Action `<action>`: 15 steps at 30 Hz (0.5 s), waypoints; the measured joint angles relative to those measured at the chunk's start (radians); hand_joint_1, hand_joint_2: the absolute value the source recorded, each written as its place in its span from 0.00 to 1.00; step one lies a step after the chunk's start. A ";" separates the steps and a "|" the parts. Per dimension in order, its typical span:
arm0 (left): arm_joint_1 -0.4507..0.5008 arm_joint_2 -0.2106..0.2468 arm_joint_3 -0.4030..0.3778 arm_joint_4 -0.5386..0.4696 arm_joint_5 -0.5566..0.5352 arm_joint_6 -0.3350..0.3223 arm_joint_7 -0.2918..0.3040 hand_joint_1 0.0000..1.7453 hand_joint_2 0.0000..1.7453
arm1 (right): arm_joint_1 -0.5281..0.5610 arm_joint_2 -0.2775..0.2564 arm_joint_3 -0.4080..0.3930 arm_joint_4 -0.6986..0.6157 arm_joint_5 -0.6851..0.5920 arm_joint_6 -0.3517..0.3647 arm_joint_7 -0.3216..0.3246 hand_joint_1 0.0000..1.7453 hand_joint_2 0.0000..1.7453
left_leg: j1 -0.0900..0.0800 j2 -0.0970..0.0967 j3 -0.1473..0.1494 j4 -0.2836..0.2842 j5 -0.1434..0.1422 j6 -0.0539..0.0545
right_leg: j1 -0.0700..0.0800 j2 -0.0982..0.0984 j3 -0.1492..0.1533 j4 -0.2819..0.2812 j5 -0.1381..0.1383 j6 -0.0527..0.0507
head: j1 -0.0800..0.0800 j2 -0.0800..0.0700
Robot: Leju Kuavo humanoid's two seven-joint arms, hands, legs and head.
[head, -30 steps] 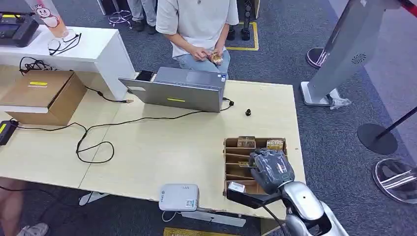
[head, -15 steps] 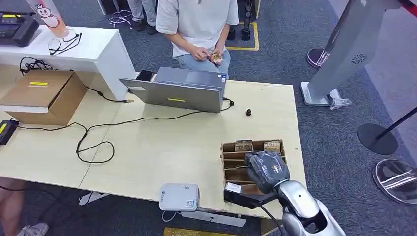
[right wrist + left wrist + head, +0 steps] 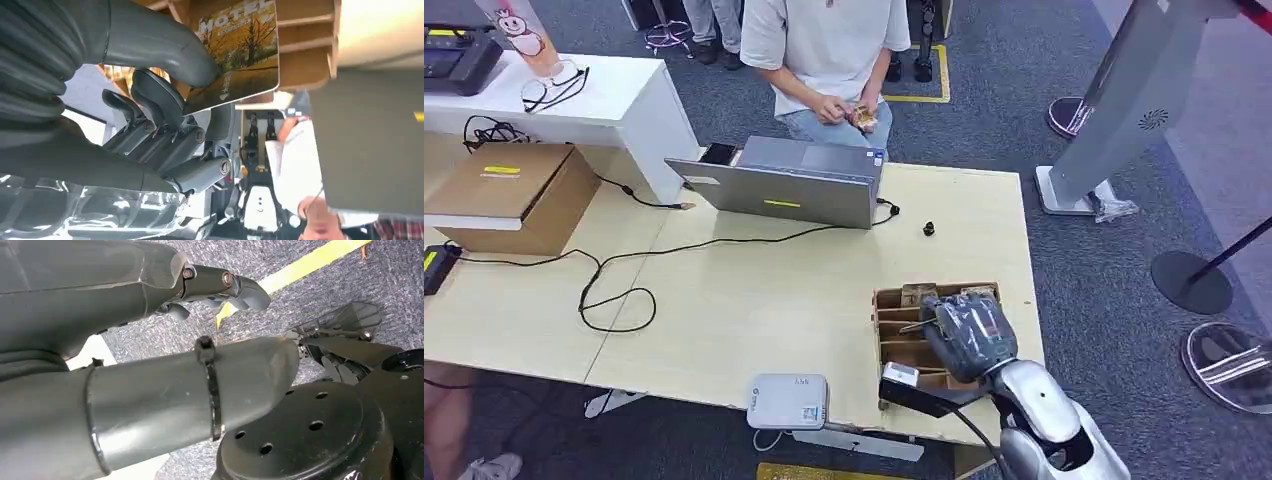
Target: Pass the card to the sensor for recognition and then transmit it.
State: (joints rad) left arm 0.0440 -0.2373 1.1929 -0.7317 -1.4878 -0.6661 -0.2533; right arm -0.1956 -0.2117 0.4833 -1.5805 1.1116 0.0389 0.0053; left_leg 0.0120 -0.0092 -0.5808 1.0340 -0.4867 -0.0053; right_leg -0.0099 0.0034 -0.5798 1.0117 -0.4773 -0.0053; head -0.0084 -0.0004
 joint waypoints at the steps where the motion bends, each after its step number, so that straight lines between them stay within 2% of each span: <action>1: 0.000 0.000 0.000 0.000 -0.001 0.001 0.000 0.00 0.00 | 0.000 0.000 -0.004 -0.006 -0.001 -0.005 -0.005 1.00 1.00 | 0.000 0.000 0.000 0.000 0.000 0.000 | 0.000 0.000 0.000 0.000 0.000 0.000 | 0.000 0.000; 8: 0.000 -0.003 0.005 0.000 -0.006 0.009 -0.006 0.00 0.00 | -0.006 0.005 -0.043 -0.062 -0.037 -0.051 -0.031 1.00 1.00 | 0.000 0.000 0.000 0.000 0.000 0.000 | 0.000 0.000 0.000 0.000 0.000 0.000 | 0.000 0.000; 15: -0.007 -0.003 0.005 0.000 -0.008 0.033 -0.009 0.00 0.00 | -0.061 0.022 -0.065 -0.081 -0.077 -0.068 -0.060 1.00 1.00 | 0.000 0.000 0.000 0.000 0.000 0.000 | 0.000 0.000 0.000 0.000 0.000 0.000 | 0.000 0.000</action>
State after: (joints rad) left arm 0.0372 -0.2407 1.1978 -0.7317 -1.4961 -0.6329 -0.2621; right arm -0.2571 -0.1896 0.4181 -1.6613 1.0346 -0.0294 -0.0542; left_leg 0.0120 -0.0091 -0.5808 1.0340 -0.4866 -0.0053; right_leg -0.0099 0.0034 -0.5798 1.0118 -0.4772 -0.0053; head -0.0084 -0.0004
